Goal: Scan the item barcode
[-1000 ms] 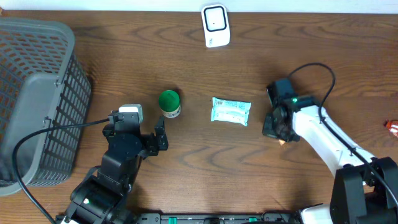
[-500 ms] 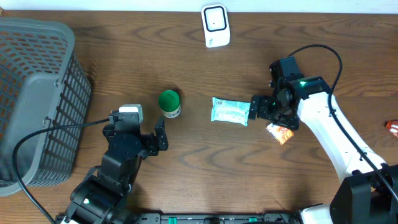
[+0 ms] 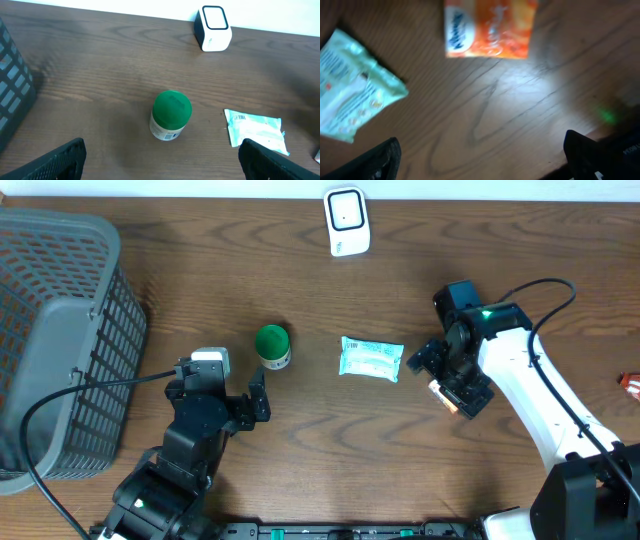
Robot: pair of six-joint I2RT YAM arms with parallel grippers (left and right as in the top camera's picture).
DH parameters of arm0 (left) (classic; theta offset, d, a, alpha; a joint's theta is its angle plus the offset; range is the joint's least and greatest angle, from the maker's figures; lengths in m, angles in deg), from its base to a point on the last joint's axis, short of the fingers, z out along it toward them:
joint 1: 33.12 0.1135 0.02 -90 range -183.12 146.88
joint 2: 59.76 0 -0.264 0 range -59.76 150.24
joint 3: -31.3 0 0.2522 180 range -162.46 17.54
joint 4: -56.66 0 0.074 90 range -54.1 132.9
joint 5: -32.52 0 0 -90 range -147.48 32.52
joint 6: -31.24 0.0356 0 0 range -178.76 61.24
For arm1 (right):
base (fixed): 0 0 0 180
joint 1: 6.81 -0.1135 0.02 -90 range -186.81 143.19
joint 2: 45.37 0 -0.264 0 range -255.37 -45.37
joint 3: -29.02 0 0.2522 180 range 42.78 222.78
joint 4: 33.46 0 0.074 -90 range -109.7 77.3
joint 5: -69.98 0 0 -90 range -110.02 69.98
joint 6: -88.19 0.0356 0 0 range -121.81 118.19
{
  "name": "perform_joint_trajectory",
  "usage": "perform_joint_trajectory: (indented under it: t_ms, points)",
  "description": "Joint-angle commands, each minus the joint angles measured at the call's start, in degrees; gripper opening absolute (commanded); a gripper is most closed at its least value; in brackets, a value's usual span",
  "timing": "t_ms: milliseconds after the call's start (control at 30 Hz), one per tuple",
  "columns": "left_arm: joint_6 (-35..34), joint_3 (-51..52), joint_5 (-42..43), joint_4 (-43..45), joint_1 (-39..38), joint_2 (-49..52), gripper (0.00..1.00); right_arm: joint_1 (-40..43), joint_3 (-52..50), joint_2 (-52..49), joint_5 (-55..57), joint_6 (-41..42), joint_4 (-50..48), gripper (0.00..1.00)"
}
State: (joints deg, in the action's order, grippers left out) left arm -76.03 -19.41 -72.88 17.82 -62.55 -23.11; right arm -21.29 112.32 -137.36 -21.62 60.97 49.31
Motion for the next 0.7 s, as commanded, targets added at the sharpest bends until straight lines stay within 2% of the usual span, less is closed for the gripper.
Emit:
perform_joint_trajectory:
  t_ms: [0, 667]
  points:
    - [0.7, -0.1, -0.8, 0.2, 0.2, 0.0, 0.98, 0.0, 0.0, -1.2, 5.4, 4.9, 0.2, 0.99]
    - [0.7, -0.1, -0.8, 0.2, 0.2, 0.0, 0.98, 0.3, -0.1, -16.2, 8.2, 4.9, -3.0, 0.99]
